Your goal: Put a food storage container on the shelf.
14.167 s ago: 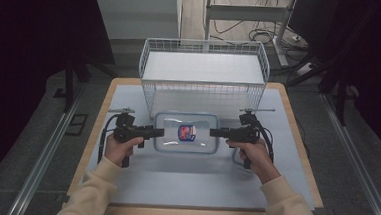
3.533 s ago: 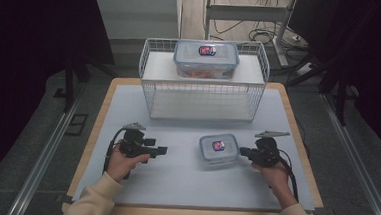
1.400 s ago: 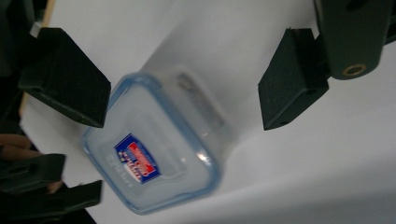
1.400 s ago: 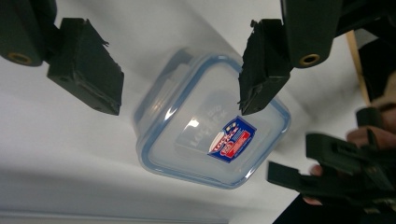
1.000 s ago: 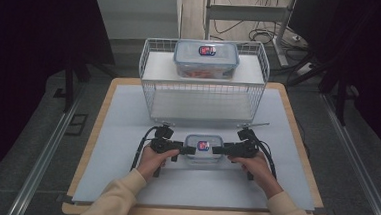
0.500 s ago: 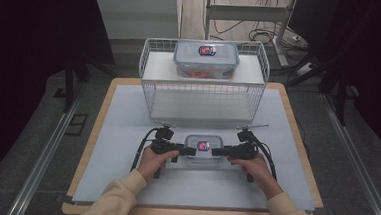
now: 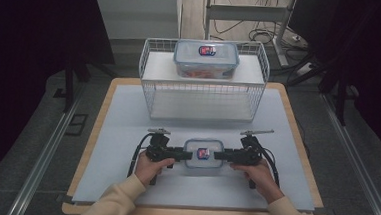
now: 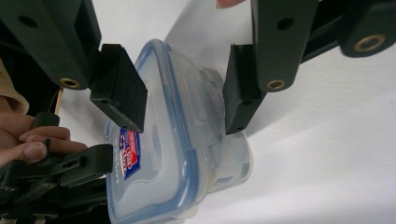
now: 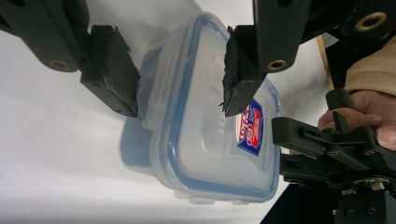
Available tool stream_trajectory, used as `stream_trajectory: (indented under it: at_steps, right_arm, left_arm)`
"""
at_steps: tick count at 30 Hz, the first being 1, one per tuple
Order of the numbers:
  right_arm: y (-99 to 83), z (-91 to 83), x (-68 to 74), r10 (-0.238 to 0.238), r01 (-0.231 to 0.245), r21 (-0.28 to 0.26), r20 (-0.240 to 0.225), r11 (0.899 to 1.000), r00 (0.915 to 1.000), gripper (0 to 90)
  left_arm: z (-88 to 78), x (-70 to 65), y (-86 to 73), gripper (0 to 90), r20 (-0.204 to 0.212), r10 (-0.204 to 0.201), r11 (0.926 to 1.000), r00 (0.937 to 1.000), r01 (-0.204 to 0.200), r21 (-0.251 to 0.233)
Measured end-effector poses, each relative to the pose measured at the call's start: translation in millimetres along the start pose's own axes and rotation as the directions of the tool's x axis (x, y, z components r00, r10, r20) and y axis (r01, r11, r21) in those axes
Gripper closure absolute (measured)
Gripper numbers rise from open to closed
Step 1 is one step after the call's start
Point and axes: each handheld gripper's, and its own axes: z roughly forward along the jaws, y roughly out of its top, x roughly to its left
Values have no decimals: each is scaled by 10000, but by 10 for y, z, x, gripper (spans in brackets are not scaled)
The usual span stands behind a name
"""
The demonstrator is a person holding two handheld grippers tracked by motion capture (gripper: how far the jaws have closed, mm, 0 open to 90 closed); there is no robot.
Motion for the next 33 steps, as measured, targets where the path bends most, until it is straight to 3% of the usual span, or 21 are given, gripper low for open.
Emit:
stream_trajectory:
  at_steps: [12, 24, 33]
  right_arm:
    - [-119, -58, 22, -189, 181, -525, -146, 9985, 9997, 510]
    - [-111, -74, 38, -193, 184, -576, -167, 9982, 9997, 510]
    - [-37, -148, 128, -532, 513, -856, -196, 9950, 9984, 517]
  left_arm:
    - [-9, -66, -43, 520, -237, 391, 9990, 9990, -396, -213]
    - [-34, -106, -14, 520, -298, 452, 9987, 9985, -458, -202]
    - [-132, -173, 62, 520, -325, 644, 9973, 9974, -655, -328]
